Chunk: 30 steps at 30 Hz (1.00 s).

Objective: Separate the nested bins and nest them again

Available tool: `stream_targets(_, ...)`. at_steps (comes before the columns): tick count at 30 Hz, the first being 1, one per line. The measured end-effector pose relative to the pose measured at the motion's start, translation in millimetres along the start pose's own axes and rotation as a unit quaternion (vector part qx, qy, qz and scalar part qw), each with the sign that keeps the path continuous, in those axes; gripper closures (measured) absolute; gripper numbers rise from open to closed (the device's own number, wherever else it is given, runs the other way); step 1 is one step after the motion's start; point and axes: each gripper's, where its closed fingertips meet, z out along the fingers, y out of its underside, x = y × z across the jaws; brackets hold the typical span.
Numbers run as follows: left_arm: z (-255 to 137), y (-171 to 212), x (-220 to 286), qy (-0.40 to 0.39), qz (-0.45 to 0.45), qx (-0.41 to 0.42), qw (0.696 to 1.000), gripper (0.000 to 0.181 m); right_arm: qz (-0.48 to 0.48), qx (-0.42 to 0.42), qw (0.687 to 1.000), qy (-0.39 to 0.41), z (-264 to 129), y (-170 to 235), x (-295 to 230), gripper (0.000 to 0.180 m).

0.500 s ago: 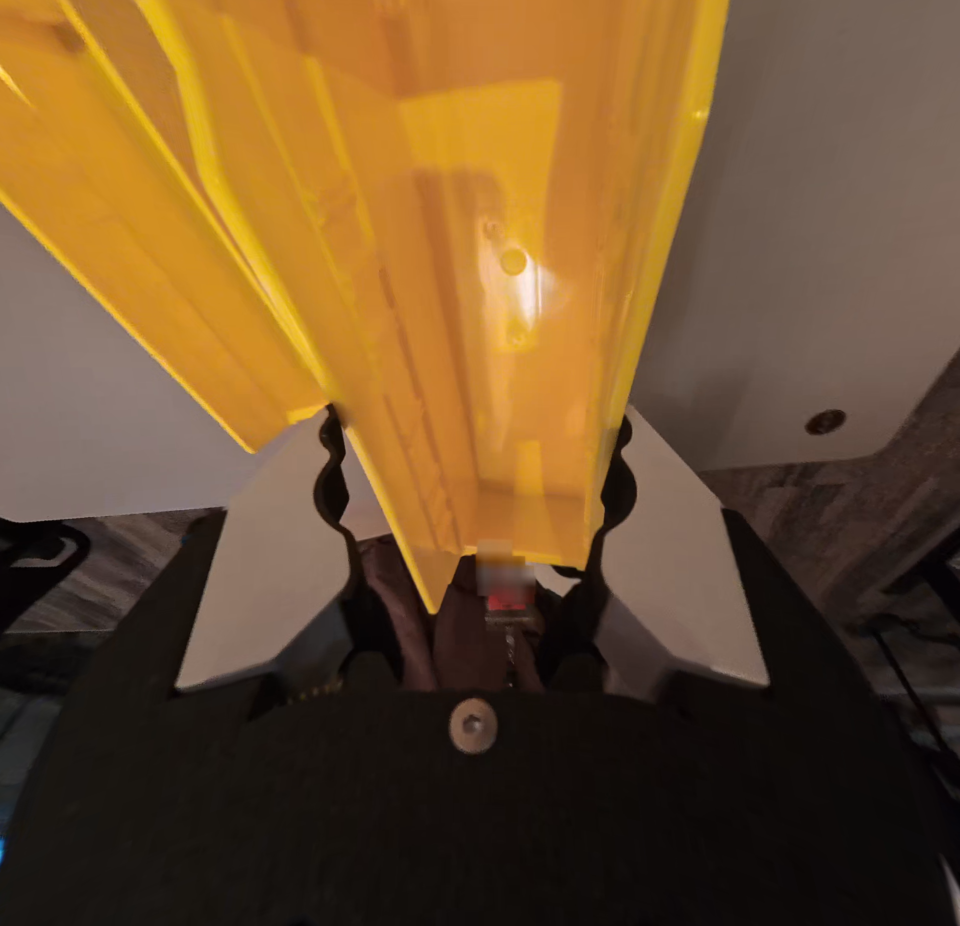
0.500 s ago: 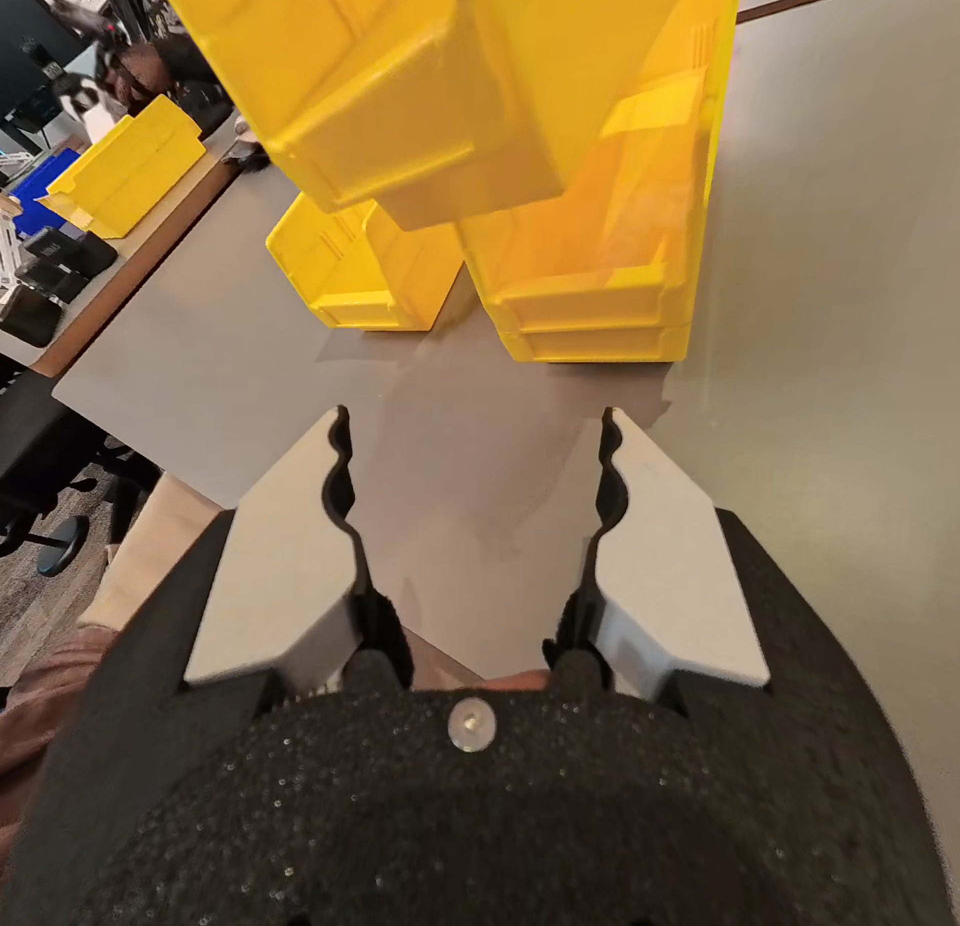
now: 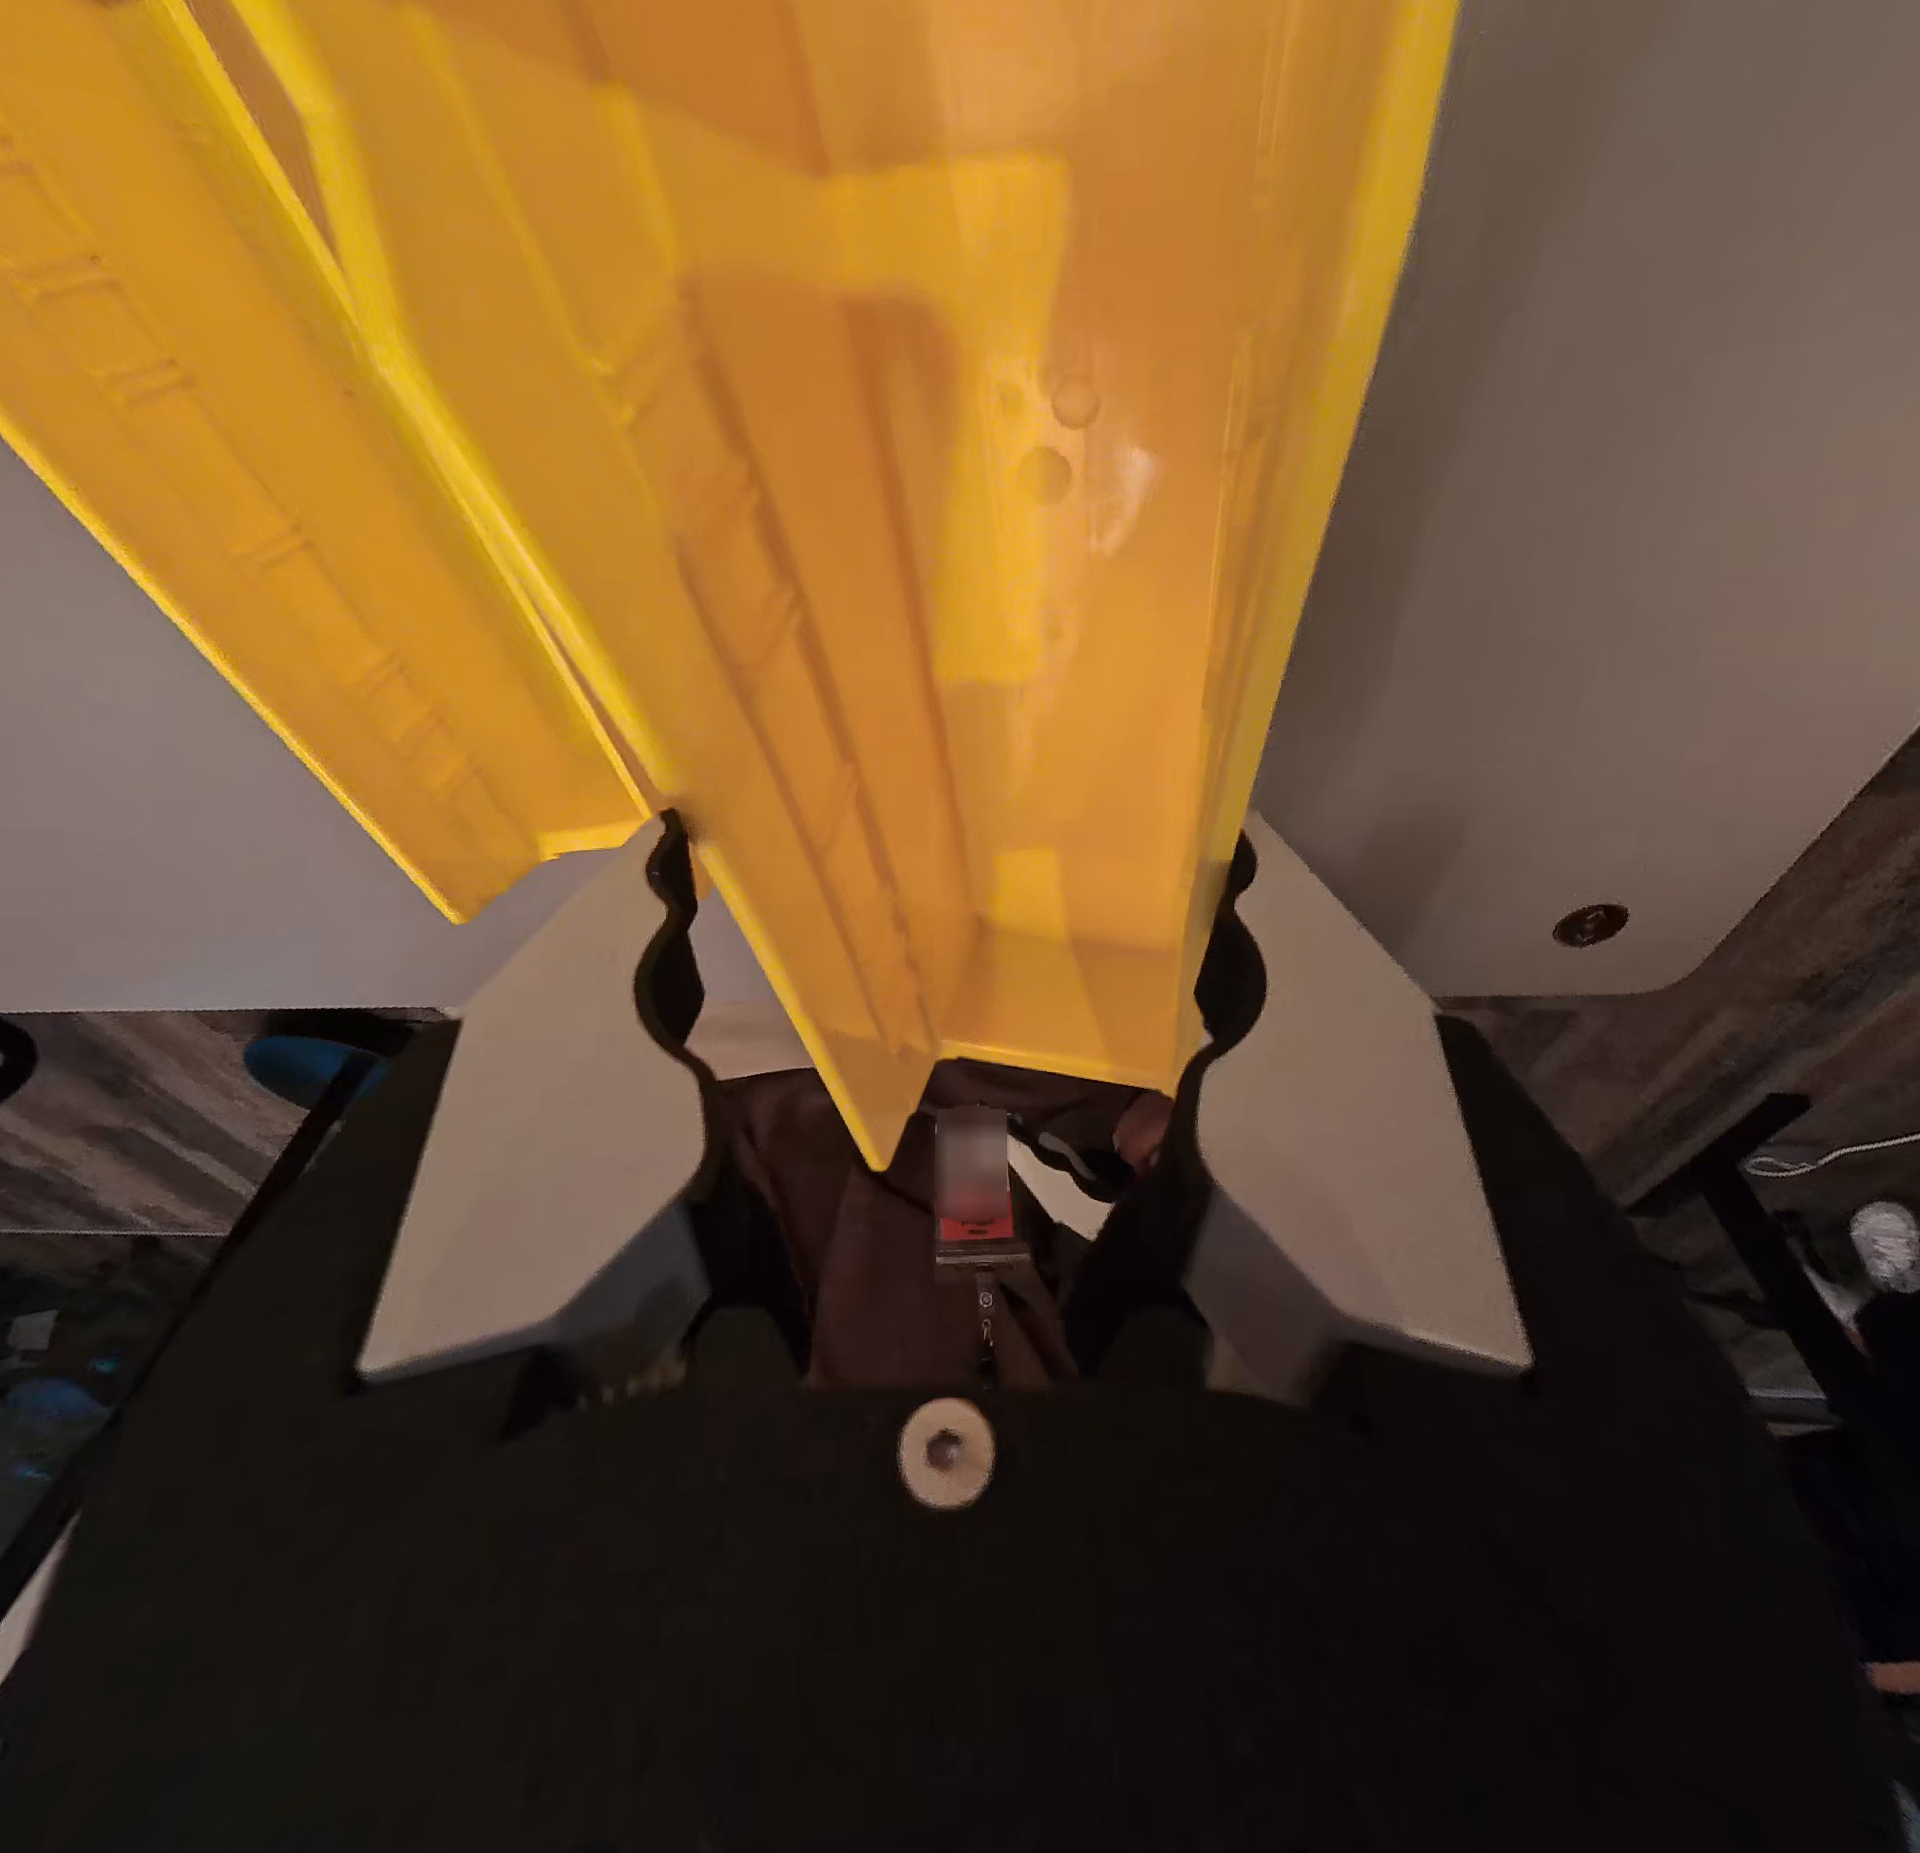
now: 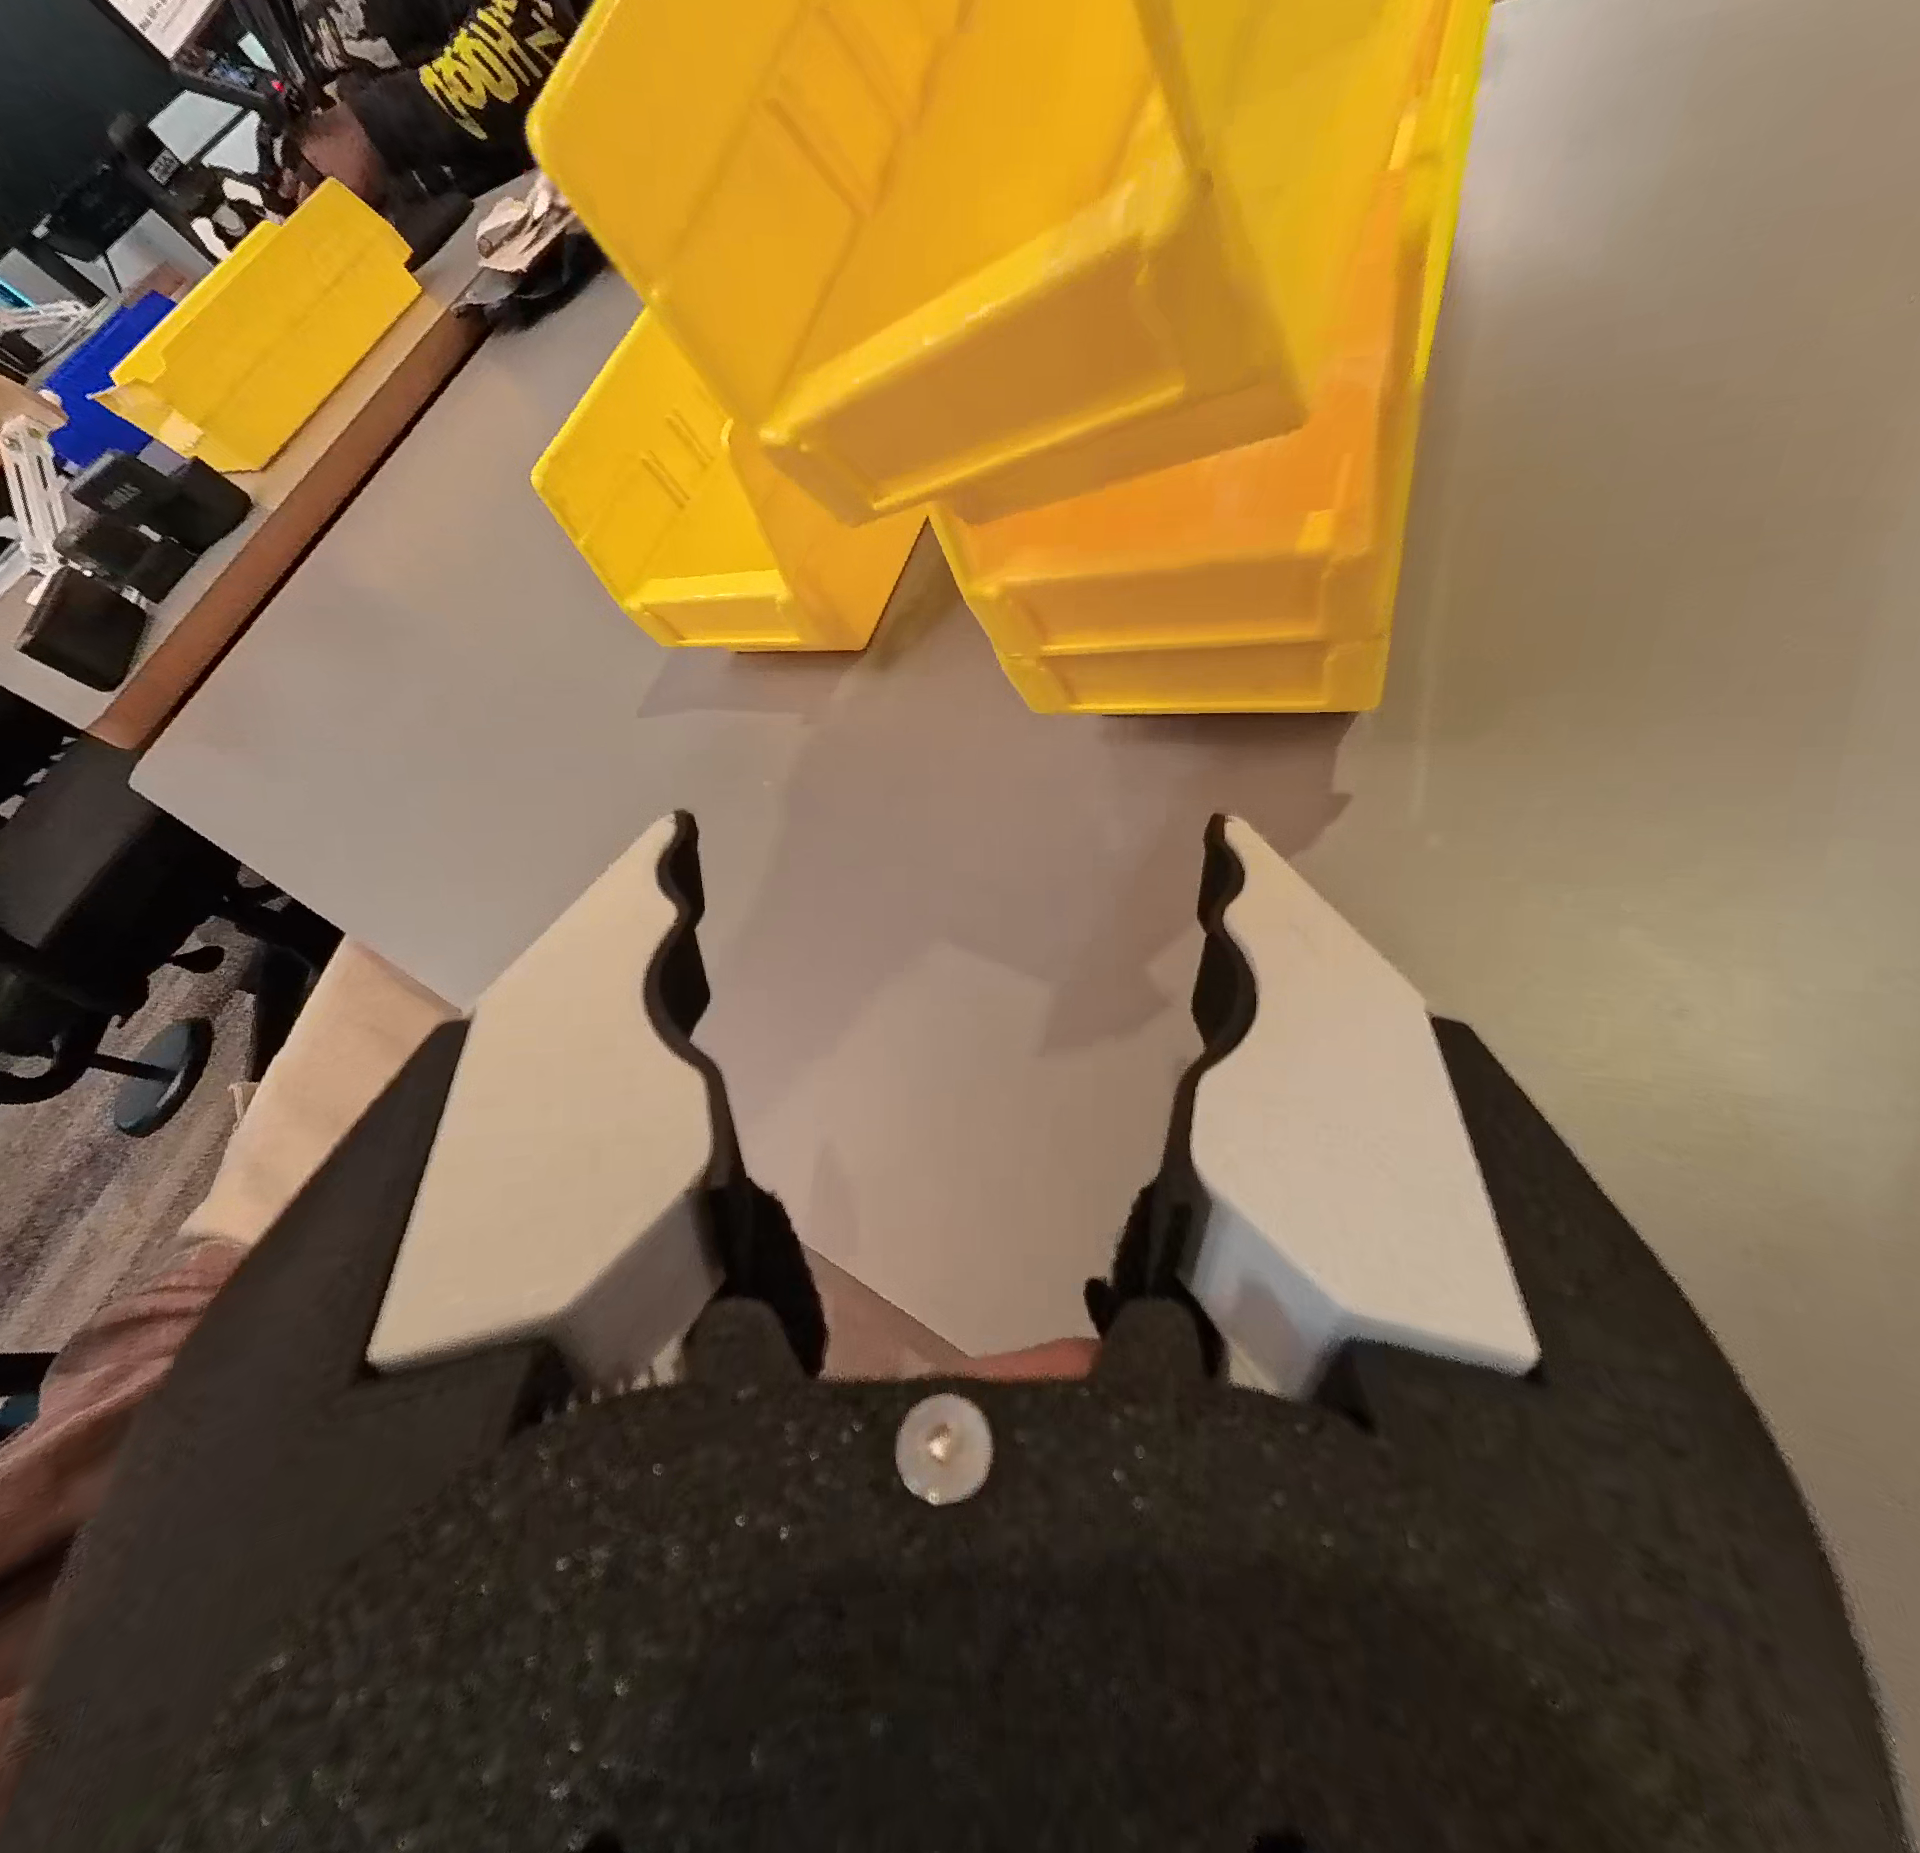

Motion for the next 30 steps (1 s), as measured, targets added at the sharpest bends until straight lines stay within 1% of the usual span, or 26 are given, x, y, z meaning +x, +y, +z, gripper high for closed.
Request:
stream_targets(7, 15, -23, -7, -0.009, -0.014, 0.011, 1.000, 0.082, -0.004, -0.019, 1.000, 0.002, 5, 8, -1, 0.084)
stream_targets(12, 31, -35, -5, -0.038, -0.008, 0.003, 0.999, 0.080, -0.010, -0.035, 0.999, 0.000, 8, 14, -1, 0.084)
stream_targets(16, 32, -43, 1, -0.058, -0.004, 0.015, 0.998, 0.080, -0.018, -0.047, 0.999, 0.003, 10, 19, 0, 0.084)
stream_targets(18, 30, -41, 6, -0.067, 0.008, 0.014, 0.998, 0.079, -0.015, -0.049, 0.999, -0.001, 10, 19, -1, 0.084)
stream_targets(21, 25, -39, 12, -0.081, 0.040, 0.013, 0.996, 0.070, -0.014, -0.049, 0.999, -0.008, 11, 19, -4, 0.084)
stream_targets(22, 23, -42, 13, -0.085, 0.049, 0.025, 0.995, 0.073, -0.017, -0.052, 0.998, -0.005, 11, 20, -3, 0.084)
stream_targets(24, 23, -43, 16, -0.071, 0.049, 0.033, 0.996, 0.068, -0.023, -0.053, 0.998, 0.005, 10, 21, 1, 0.084)
stream_targets(27, 27, -40, 17, -0.061, 0.062, 0.036, 0.996, 0.070, -0.016, -0.042, 0.999, 0.009, 7, 17, 3, 0.084)
stream_targets(30, 29, -32, 15, -0.055, 0.078, 0.033, 0.995, 0.065, -0.016, -0.034, 0.999, 0.012, 6, 14, 2, 0.084)
